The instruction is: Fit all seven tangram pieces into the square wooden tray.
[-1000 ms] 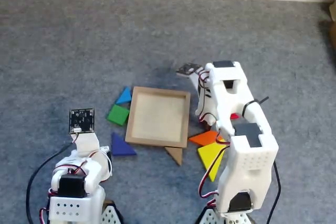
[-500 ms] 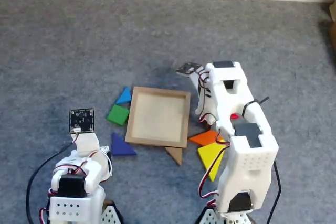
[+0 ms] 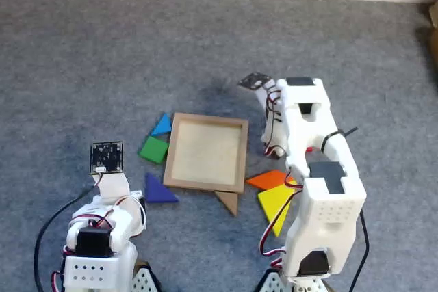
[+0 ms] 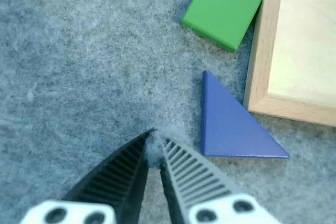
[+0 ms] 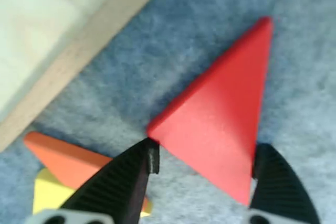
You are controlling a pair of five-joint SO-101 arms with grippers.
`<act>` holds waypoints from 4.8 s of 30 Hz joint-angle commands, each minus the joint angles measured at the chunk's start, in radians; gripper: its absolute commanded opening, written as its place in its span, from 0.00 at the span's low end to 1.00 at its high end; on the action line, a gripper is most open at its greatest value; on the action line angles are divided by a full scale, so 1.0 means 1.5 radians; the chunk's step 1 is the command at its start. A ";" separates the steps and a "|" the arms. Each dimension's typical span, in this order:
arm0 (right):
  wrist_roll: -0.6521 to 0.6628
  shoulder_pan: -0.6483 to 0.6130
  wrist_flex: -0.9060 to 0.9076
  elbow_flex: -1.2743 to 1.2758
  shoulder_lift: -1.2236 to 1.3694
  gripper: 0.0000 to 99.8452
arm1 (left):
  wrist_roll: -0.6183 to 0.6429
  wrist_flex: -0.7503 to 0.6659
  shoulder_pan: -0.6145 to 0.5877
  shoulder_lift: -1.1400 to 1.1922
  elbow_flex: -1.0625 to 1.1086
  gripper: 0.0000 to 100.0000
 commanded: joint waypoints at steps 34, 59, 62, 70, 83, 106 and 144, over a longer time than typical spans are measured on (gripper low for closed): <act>-0.281 -0.096 -0.020 0.004 -0.091 0.42 | -0.001 0.003 -0.006 -0.007 0.014 0.00; -0.342 -0.077 -0.121 0.077 -0.090 0.42 | -0.001 0.003 -0.006 -0.007 0.014 0.00; -0.342 -0.076 -0.120 0.077 -0.090 0.42 | -0.001 0.003 -0.006 -0.007 0.014 0.00; -0.342 -0.076 -0.123 0.078 -0.088 0.36 | -0.001 0.003 -0.006 -0.007 0.014 0.00; -0.337 -0.051 -0.108 0.072 -0.096 0.22 | -0.001 0.003 -0.006 -0.007 0.014 0.00; -0.187 -0.185 -0.075 0.061 -0.271 0.19 | -0.001 0.003 -0.006 -0.007 0.014 0.00; 0.110 -0.350 -0.196 0.061 -0.144 0.19 | -0.001 0.003 -0.006 -0.007 0.014 0.00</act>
